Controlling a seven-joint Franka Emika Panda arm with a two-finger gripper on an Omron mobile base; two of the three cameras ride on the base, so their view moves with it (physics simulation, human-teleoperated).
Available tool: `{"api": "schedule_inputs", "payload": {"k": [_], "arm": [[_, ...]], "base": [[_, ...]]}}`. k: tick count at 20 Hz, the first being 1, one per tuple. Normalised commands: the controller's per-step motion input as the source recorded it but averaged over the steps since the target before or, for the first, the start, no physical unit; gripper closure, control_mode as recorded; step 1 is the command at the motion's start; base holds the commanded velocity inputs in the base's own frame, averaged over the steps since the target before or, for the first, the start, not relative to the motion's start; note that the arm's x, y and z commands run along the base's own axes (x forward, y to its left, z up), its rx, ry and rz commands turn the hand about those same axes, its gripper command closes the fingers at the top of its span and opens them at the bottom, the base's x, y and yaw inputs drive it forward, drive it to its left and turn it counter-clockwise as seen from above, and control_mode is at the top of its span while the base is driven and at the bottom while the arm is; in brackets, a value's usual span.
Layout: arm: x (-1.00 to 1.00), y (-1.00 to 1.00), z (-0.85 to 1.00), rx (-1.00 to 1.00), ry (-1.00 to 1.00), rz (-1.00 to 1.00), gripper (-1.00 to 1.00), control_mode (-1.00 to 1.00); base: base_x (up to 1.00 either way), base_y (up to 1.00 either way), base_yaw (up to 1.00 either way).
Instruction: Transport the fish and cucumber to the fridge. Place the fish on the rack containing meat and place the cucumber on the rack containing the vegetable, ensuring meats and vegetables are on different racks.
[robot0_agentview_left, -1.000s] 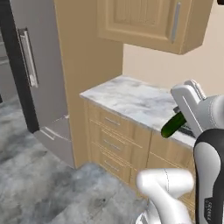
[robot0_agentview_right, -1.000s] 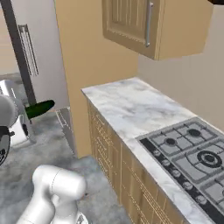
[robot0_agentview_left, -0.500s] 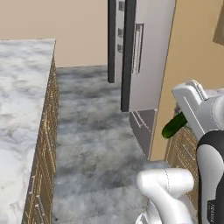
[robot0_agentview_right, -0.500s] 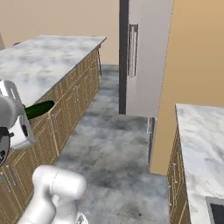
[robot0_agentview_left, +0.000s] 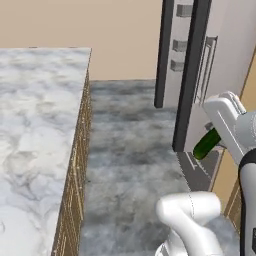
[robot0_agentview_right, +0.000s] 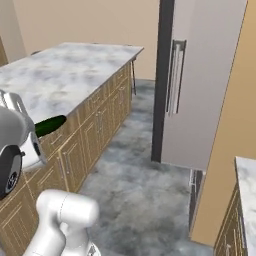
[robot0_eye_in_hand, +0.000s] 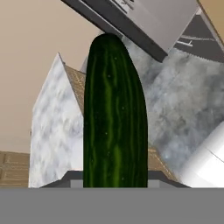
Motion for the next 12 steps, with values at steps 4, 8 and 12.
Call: {"api": "schedule_inputs", "payload": {"k": [4,8,12], "arm": [[0.00,0.00,0.00,0.00,0.00,0.00,1.00,1.00],[0.00,0.00,0.00,0.00,0.00,0.00,1.00,1.00],[0.00,0.00,0.00,0.00,0.00,0.00,1.00,1.00]], "base": [[1.00,0.73,-0.17],[1.00,-0.06,-0.04],[1.00,-0.17,-0.01]]}}
